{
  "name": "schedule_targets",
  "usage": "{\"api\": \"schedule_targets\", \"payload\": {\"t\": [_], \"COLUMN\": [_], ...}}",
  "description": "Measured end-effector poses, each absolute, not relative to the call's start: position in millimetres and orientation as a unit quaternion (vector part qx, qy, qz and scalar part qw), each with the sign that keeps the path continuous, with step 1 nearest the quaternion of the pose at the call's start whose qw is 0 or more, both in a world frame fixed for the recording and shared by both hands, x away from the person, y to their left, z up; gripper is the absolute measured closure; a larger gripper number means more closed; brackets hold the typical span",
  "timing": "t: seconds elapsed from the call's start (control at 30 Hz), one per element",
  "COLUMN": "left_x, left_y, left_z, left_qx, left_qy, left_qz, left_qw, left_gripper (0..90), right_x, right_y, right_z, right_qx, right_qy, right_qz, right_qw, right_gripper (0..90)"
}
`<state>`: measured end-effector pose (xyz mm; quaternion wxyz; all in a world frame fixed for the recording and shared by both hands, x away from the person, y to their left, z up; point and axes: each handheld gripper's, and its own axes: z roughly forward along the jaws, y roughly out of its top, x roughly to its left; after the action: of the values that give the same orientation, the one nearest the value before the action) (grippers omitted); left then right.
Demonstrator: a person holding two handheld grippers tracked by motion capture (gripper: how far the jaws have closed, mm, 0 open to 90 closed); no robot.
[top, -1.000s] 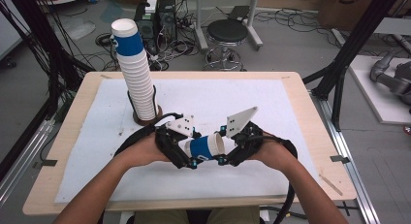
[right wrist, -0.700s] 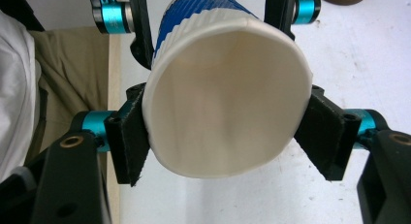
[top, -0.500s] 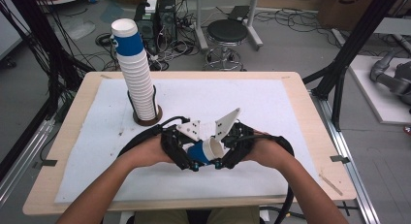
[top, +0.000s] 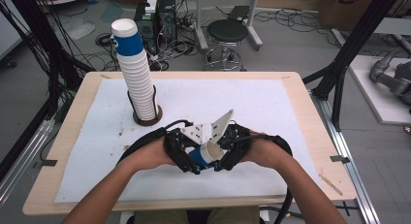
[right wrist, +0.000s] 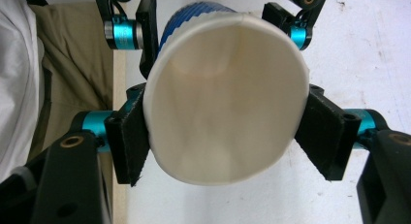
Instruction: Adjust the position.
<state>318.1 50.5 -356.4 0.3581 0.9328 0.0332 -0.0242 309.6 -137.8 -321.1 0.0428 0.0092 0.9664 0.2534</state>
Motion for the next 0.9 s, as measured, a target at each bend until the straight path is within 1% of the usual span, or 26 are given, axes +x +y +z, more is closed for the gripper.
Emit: {"api": "schedule_targets", "payload": {"t": [0.07,0.13,0.2,0.23,0.27,0.37,0.43,0.47,0.5,0.53,0.63,0.83,0.9], "left_x": [319,319,319,319,319,318,319,319,319,319,319,317,314], "left_y": [54,58,62,62,67,74,77,83,83,88,93,107,114], "left_z": [-359,-361,-363,-363,-365,-370,-371,-375,-375,-379,-383,-390,-393], "left_qx": [0.922,0.912,0.903,0.903,0.896,0.885,0.883,0.873,0.873,0.864,0.854,0.831,0.817], "left_qy": [0.043,0.048,0.052,0.052,0.059,0.074,0.077,0.093,0.093,0.108,0.122,0.139,0.147], "left_qz": [-0.028,-0.03,-0.03,-0.03,-0.027,-0.027,-0.024,-0.02,-0.02,-0.017,-0.013,0.017,0.035], "left_qw": [0.383,0.406,0.426,0.426,0.439,0.458,0.462,0.479,0.479,0.492,0.505,0.539,0.556], "left_gripper": [29.2,29.2,29.3,29.3,29.2,29.2,28.9,28.6,28.1,27.8,27.4,26.7,26.7], "right_x": [311,311,311,311,312,312,312,312,312,312,312,311,312], "right_y": [-140,-144,-149,-149,-154,-165,-173,-178,-182,-187,-199,-220,-227], "right_z": [-321,-320,-318,-318,-314,-308,-304,-303,-302,-302,-308,-329,-337], "right_qx": [0.013,0.025,0.028,0.028,0.033,0.049,0.063,0.071,0.078,0.084,0.105,0.172,0.193], "right_qy": [0.961,0.953,0.943,0.943,0.93,0.907,0.892,0.886,0.881,0.875,0.868,0.853,0.847], "right_qz": [0.273,0.3,0.327,0.327,0.362,0.415,0.444,0.454,0.463,0.471,0.477,0.481,0.482], "right_qw": [0.046,0.048,0.047,0.047,0.047,0.046,0.053,0.057,0.064,0.07,0.083,0.103,0.111], "right_gripper": [23.2,22.1,21.6,21.6,21.1,21.0,21.0,21.0,21.0,21.0,21.0,21.0,21.0]}}
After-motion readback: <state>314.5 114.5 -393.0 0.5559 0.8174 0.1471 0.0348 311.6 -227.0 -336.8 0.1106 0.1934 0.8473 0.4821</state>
